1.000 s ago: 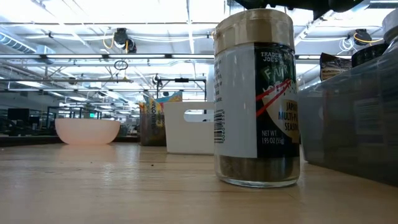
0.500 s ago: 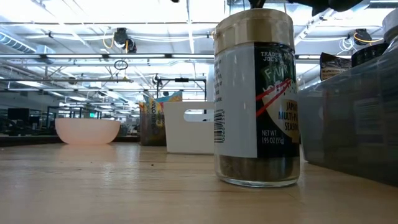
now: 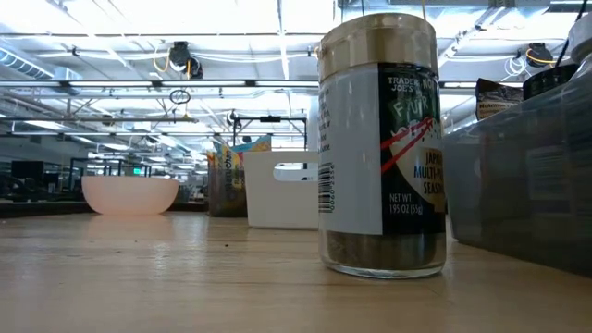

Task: Pick & Place Food Item
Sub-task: Put the gold seasoning bottle into the bottom black bin

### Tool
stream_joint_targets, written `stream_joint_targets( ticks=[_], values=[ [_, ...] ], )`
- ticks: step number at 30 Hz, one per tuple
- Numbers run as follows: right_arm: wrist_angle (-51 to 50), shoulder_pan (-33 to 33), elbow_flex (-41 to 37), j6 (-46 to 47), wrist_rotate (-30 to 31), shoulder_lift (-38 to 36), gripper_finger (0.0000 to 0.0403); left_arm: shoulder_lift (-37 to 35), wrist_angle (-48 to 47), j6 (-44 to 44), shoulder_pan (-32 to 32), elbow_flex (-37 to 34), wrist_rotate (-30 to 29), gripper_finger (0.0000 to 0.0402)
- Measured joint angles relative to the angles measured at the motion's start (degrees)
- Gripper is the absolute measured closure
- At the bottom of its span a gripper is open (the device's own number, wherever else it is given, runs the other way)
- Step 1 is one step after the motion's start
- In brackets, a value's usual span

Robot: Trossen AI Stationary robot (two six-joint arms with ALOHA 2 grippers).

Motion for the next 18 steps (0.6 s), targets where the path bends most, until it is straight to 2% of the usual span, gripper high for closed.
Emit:
stream_joint_targets(
  ticks=[4,9,13,18],
  values=[
    [-1.3,6.8,0.0,-3.1,9.2,1.4,0.0204,-0.8,-5.2,-0.5,-4.0,0.0,-2.0,0.024],
    [-10.4,12.2,0.9,-3.8,13.6,3.3,0.0204,-0.8,-6.4,-4.0,-9.5,0.0,-3.5,0.024],
    [-22.7,13.6,4.6,-6.1,12.1,4.5,0.0204,-0.3,-5.8,-7.0,-13.1,0.0,-9.7,0.024],
    [-43.2,13.6,13.2,-13.3,2.8,5.3,0.0204,-0.3,-5.2,-12.3,-14.6,0.0,-18.0,0.024]
  ],
)
